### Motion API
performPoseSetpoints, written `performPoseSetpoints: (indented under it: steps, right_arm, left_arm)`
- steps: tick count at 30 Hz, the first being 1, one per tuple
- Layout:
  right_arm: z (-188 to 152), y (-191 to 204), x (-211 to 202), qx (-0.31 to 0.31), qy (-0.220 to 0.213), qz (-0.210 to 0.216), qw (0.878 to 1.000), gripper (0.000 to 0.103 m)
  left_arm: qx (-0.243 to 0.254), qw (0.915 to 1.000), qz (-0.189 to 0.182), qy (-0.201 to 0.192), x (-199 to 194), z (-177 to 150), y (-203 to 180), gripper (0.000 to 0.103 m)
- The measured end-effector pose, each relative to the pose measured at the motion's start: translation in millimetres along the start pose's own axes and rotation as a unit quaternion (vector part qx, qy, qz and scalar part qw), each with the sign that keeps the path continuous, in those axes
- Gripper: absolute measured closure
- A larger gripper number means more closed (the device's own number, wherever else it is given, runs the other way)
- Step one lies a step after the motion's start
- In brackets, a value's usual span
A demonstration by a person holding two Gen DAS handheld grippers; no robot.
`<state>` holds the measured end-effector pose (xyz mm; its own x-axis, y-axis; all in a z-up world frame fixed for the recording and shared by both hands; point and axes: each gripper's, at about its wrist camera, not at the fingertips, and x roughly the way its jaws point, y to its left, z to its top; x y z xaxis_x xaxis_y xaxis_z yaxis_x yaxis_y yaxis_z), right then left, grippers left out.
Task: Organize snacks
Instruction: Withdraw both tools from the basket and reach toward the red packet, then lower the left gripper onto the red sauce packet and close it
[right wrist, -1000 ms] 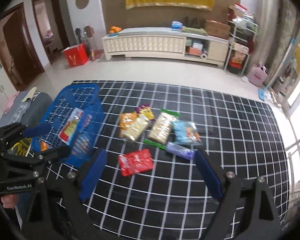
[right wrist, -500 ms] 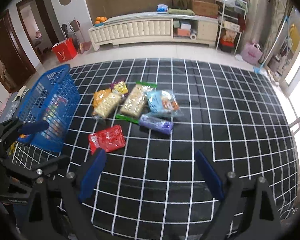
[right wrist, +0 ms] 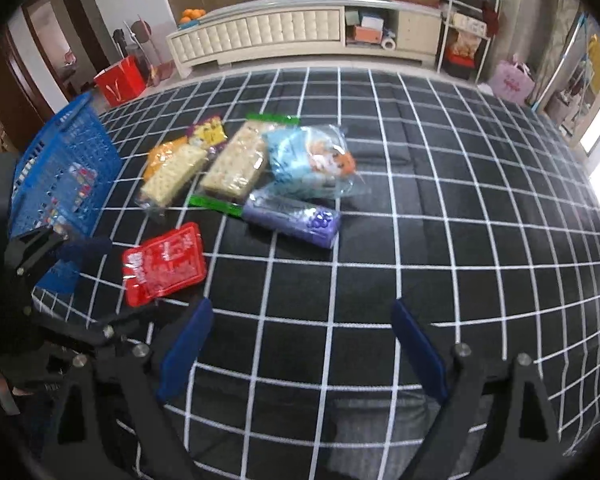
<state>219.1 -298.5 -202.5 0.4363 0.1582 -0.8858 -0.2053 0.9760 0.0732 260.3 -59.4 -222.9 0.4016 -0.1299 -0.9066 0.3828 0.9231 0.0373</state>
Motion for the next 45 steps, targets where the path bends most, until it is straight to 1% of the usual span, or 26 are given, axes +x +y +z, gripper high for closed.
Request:
performPoseSetpoints:
  steps: [2,3,8,10,11,13,16,18,23,25,26,28,31,32,34,35,36,37,40,44,45]
  right_arm:
    - [0.9,-4.5,6.2,0.009,-0.001,0.006,1.000,0.010]
    - [1.2,-7.0,7.9,0.014,-0.002,0.010,1.000,0.010]
    - [2.2,-19.3,11.8,0.033,-0.008,0.021,0.999,0.010]
    - [2.6,-21.7,13.2,0.033,-0.007,0.022,0.999,0.010]
    - [2.5,-22.8,13.0,0.033,-0.007,0.022,0.999,0.010]
    - [3.3,-25.3,12.7,0.032,-0.008,0.021,0.999,0.010]
    - [4.4,-29.2,11.6,0.030,-0.010,0.017,0.999,0.010]
    - [5.7,-30.5,12.5,0.033,-0.010,0.016,0.999,0.010]
    - [7.4,-27.7,14.1,0.032,-0.008,0.018,0.999,0.010]
    - [7.6,-27.6,13.8,0.031,-0.006,0.016,0.999,0.010]
    - [8.1,-27.9,13.9,0.031,-0.005,0.013,0.999,0.010]
    - [9.4,-29.1,13.6,0.035,-0.006,0.012,0.999,0.010]
    - [12.0,-31.6,11.7,0.041,-0.007,0.012,0.999,0.010]
    - [12.6,-31.4,11.2,0.041,-0.007,0.011,0.999,0.010]
    - [13.7,-30.4,10.0,0.038,-0.007,0.009,0.999,0.010]
    - [13.8,-30.0,9.5,0.038,-0.008,0.007,0.999,0.010]
    - [14.3,-29.5,8.9,0.038,-0.008,0.007,0.999,0.010]
    - [14.6,-29.0,8.5,0.040,-0.008,0.009,0.999,0.010]
    - [15.5,-26.6,9.1,0.042,-0.005,0.012,0.999,0.010]
    - [16.6,-22.9,8.1,0.040,-0.002,0.016,0.999,0.010]
    - [17.3,-22.1,7.3,0.039,-0.002,0.016,0.999,0.010]
  left_arm:
    - [-0.024,0.9997,-0.007,0.002,10.7,3.7,9.3,0.020]
    - [-0.026,0.9996,-0.011,0.006,14.8,5.1,11.9,0.020]
    - [0.014,0.9996,-0.009,0.022,32.8,13.1,6.3,0.020]
    - [0.021,0.9993,-0.002,0.031,40.4,16.9,4.3,0.020]
    - [0.017,0.9992,0.000,0.035,44.6,18.3,5.5,0.020]
    - [0.011,0.9991,-0.019,0.037,47.6,20.1,8.0,0.020]
    - [0.011,0.9987,-0.033,0.037,49.7,20.6,9.3,0.020]
    - [0.011,0.9986,-0.034,0.038,49.5,20.2,11.0,0.020]
    - [-0.025,0.9985,-0.022,0.044,46.1,21.2,11.7,0.022]
    - [-0.026,0.9985,-0.023,0.044,42.6,19.7,8.4,0.032]
    - [-0.023,0.9984,-0.023,0.045,40.2,16.7,4.7,0.040]
    - [-0.022,0.9982,-0.026,0.049,36.8,12.8,-0.4,0.043]
    - [-0.036,0.9981,-0.034,0.036,32.8,9.6,-2.6,0.048]
    - [-0.049,0.9974,-0.043,0.031,29.4,7.0,-1.2,0.060]
    - [-0.079,0.9946,-0.062,0.028,26.1,4.9,4.4,0.071]
    - [-0.087,0.9939,-0.063,0.026,24.6,2.3,7.2,0.082]
    - [-0.089,0.9942,-0.054,0.026,24.9,1.6,9.0,0.101]
    - [-0.090,0.9941,-0.049,0.036,27.9,0.3,10.0,0.101]
    - [-0.072,0.9955,-0.050,0.037,30.6,-4.0,4.8,0.101]
    - [-0.067,0.9959,-0.048,0.038,33.4,-4.9,0.5,0.101]
    - [-0.068,0.9958,-0.050,0.036,36.0,2.5,-0.3,0.101]
